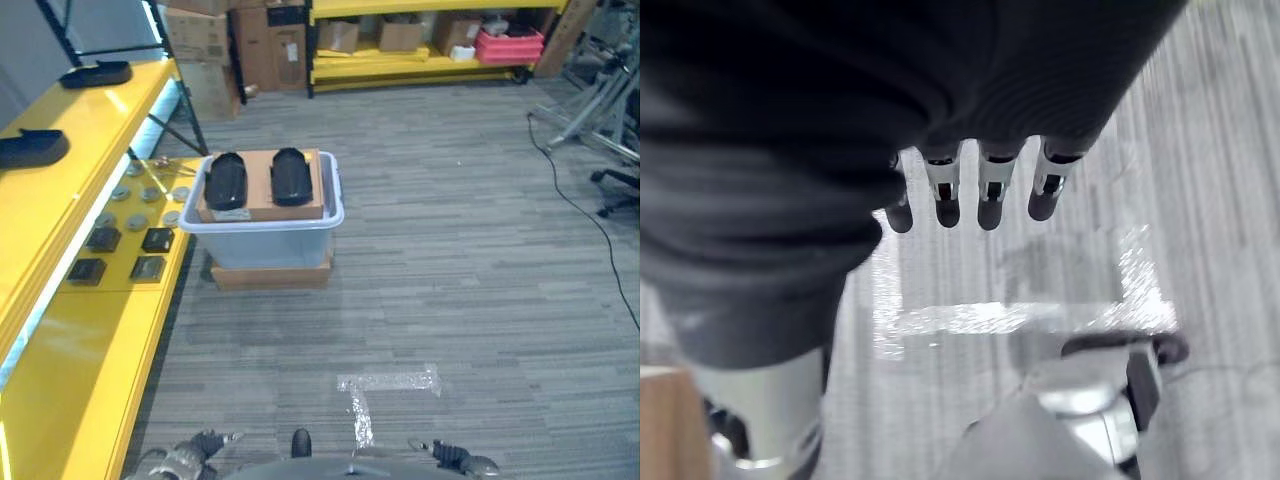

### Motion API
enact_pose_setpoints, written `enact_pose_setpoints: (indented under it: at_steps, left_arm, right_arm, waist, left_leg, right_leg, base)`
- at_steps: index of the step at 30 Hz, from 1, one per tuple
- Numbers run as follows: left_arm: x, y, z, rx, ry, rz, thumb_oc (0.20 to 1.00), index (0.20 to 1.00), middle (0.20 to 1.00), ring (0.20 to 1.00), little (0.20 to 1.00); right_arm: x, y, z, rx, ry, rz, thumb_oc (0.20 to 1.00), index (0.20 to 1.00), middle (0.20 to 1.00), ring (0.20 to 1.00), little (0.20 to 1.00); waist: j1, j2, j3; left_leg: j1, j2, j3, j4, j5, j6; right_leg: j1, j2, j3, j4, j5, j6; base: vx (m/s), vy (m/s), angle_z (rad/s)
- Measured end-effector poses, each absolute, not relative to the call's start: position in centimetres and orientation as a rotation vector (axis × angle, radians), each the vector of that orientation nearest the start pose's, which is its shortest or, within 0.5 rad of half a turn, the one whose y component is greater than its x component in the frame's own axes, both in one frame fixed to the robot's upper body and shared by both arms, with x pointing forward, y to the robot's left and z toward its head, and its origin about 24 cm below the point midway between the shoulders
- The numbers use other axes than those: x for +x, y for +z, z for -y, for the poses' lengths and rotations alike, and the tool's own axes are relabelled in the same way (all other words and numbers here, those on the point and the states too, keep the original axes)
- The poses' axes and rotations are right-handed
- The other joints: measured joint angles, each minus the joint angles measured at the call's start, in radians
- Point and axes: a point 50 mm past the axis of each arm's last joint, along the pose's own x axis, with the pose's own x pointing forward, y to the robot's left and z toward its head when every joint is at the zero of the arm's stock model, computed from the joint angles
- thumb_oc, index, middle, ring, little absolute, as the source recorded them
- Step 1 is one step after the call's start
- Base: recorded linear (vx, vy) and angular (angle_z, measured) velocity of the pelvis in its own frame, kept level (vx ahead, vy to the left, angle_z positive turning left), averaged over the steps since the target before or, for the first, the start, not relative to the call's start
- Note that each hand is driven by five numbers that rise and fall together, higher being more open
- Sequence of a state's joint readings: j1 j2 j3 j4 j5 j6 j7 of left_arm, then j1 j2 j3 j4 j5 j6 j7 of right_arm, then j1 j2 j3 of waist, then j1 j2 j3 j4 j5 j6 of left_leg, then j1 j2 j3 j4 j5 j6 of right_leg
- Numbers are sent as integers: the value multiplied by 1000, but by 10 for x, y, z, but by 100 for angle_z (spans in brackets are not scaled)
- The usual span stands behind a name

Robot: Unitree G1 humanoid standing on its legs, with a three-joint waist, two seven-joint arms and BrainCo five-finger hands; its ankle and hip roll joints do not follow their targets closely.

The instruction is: Move parts from the plastic box to the shelf.

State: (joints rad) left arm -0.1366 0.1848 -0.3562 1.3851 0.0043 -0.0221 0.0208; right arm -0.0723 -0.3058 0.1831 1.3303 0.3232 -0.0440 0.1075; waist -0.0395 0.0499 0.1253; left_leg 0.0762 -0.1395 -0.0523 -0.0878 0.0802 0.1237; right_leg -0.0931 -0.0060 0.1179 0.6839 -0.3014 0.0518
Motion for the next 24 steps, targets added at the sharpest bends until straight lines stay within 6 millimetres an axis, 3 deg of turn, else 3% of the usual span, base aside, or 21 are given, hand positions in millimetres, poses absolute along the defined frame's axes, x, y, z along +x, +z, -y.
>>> enact_pose_setpoints:
  at_steps: [1, 3, 4, 6, 7, 8, 9, 10, 11, 12, 13, 14, 16, 17, 18, 19, 20, 22, 24]
  left_arm:
    - [122, -162, -203, 456, -173, -1206, 1000, 1000, 1000, 1000, 1000]
    - [137, -157, -204, 464, -164, -1169, 1000, 1000, 1000, 1000, 1000]
    - [139, -156, -206, 466, -154, -1166, 1000, 1000, 1000, 1000, 1000]
    - [134, -157, -211, 466, -132, -1179, 1000, 1000, 1000, 1000, 1000]
    - [130, -158, -211, 464, -131, -1188, 1000, 1000, 1000, 1000, 1000]
    - [123, -160, -208, 454, -135, -1195, 1000, 1000, 1000, 1000, 1000]
    - [118, -161, -211, 465, -142, -1192, 1000, 1000, 1000, 1000, 1000]
    - [110, -165, -203, 440, -148, -1207, 1000, 1000, 1000, 1000, 1000]
    - [108, -165, -204, 430, -140, -1219, 1000, 1000, 1000, 1000, 1000]
    - [114, -164, -204, 413, -117, -1212, 1000, 1000, 1000, 1000, 1000]
    - [110, -164, -206, 403, -104, -1224, 1000, 1000, 1000, 1000, 1000]
    - [103, -166, -207, 403, -99, -1248, 1000, 1000, 1000, 1000, 1000]
    - [95, -167, -209, 400, -95, -1267, 1000, 1000, 1000, 1000, 1000]
    - [96, -167, -208, 417, -115, -1260, 1000, 1000, 1000, 1000, 1000]
    - [101, -167, -205, 419, -122, -1248, 1000, 1000, 1000, 1000, 1000]
    - [111, -164, -204, 428, -129, -1221, 1000, 1000, 1000, 1000, 1000]
    - [111, -164, -203, 425, -131, -1213, 1000, 1000, 1000, 1000, 1000]
    - [101, -167, -204, 419, -121, -1239, 1000, 1000, 1000, 1000, 1000]
    - [90, -169, -206, 403, -97, -1279, 1000, 1000, 1000, 1000, 1000]
  right_arm:
    - [102, -155, 252, -24, -145, -1188, 1000, 1000, 1000, 1000, 1000]
    - [102, -156, 246, 13, -142, -1179, 1000, 1000, 1000, 1000, 1000]
    - [104, -155, 247, 27, -155, -1168, 1000, 1000, 1000, 1000, 1000]
    - [106, -154, 248, 68, -196, -1148, 1000, 1000, 1000, 1000, 1000]
    - [101, -155, 249, 77, -212, -1151, 1000, 1000, 1000, 1000, 1000]
    - [77, -160, 252, 95, -251, -1209, 1000, 1000, 1000, 1000, 1000]
    - [67, -162, 252, 103, -264, -1249, 1000, 1000, 1000, 1000, 1000]
    - [72, -157, 265, 78, -296, -1232, 1000, 1000, 1000, 1000, 1000]
    - [73, -155, 272, 63, -307, -1224, 1000, 1000, 1000, 1000, 1000]
    - [81, -150, 283, 37, -317, -1203, 1000, 1000, 1000, 1000, 1000]
    - [93, -145, 290, 18, -324, -1179, 1000, 1000, 1000, 1000, 1000]
    - [100, -142, 293, 8, -322, -1154, 1000, 1000, 1000, 1000, 1000]
    - [105, -141, 293, -3, -315, -1142, 1000, 1000, 1000, 1000, 1000]
    - [116, -138, 292, -50, -307, -1128, 1000, 1000, 1000, 1000, 1000]
    - [118, -137, 293, -62, -310, -1123, 1000, 1000, 1000, 1000, 1000]
    - [117, -136, 295, -64, -315, -1122, 1000, 1000, 1000, 1000, 1000]
    - [114, -137, 297, -69, -320, -1135, 1000, 1000, 1000, 1000, 1000]
    - [118, -135, 299, -73, -322, -1127, 1000, 1000, 1000, 1000, 1000]
    - [124, -134, 296, -69, -313, -1099, 1000, 1000, 1000, 1000, 1000]
  waist:
    - [-7, 10, 10]
    - [-18, 15, 17]
    - [-29, 11, 19]
    - [-41, -5, 23]
    - [-57, -14, 17]
    - [-74, -4, 9]
    - [-57, -44, 0]
    - [-33, -46, 1]
    - [-19, -49, -1]
    - [-6, -59, 11]
    - [26, -58, 16]
    - [26, -50, 15]
    - [23, -47, 13]
    - [27, -33, 7]
    - [7, -18, 10]
    - [-6, -17, 25]
    - [5, -13, 29]
    - [15, -11, 28]
    - [10, -15, 24]
  left_leg:
    - [15, 4, -11, 0, -11, -16]
    - [36, 16, -22, 0, -35, -49]
    - [50, 20, -30, -1, -66, -72]
    - [80, 19, -51, -1, -100, -71]
    - [96, 22, -78, -1, -110, -80]
    - [125, 40, -132, 0, -130, -116]
    - [149, -4, -124, 24, -106, -127]
    - [93, -29, -104, 200, -144, -146]
    - [13, -55, -94, 349, -142, -155]
    - [-161, -106, -94, 652, -94, -196]
    - [-237, -105, -75, 701, -101, -182]
    - [-254, -71, -59, 653, -108, -180]
    - [-242, 15, -19, 447, -95, -170]
    - [-217, 119, 11, 59, 0, -187]
    - [-264, 154, 12, -9, 33, -193]
    - [-285, 161, -6, -8, 59, -197]
    - [-285, 166, -19, -7, 74, -198]
    - [-241, 156, -36, -2, 77, -185]
    - [-185, 120, -15, -2, 83, -164]
  right_leg:
    - [-50, -22, 5, -73, -14, 1]
    - [-124, -20, -6, -201, 18, 3]
    - [-144, -10, -10, -298, 60, 14]
    - [-165, 49, 51, -442, 164, 0]
    - [-157, 81, 96, -464, 191, -10]
    - [-134, 121, 72, -391, 209, -48]
    - [-102, 107, 32, -418, 267, -84]
    - [-42, 80, 49, -472, 310, -113]
    - [-15, 56, 46, -518, 327, -123]
    - [10, 23, 50, -569, 348, -128]
    - [49, 11, 65, -609, 372, -121]
    - [91, 14, 65, -644, 379, -120]
    - [142, 20, 61, -704, 352, -121]
    - [169, 36, 7, -758, 334, -104]
    - [174, 53, -15, -767, 336, -103]
    - [188, 63, -12, -765, 377, -131]
    - [201, 70, -6, -765, 374, -135]
    - [232, 78, 56, -765, 343, -94]
    - [269, 74, 73, -765, 307, -108]
  base:
    - [207, -74, 14]
    - [314, -119, 15]
    - [326, -166, 5]
    - [235, -221, 21]
    - [169, -227, 113]
    - [164, -195, 126]
    - [193, -237, 117]
    - [136, -184, 43]
    - [138, -199, 43]
    - [135, -72, 11]
    - [202, -76, -4]
    - [245, -10, -18]
    - [279, 102, -13]
    - [245, 122, 3]
    - [231, 133, 26]
    - [149, 109, 30]
    - [247, 188, -17]
    - [294, 206, -82]
    - [233, 156, -66]
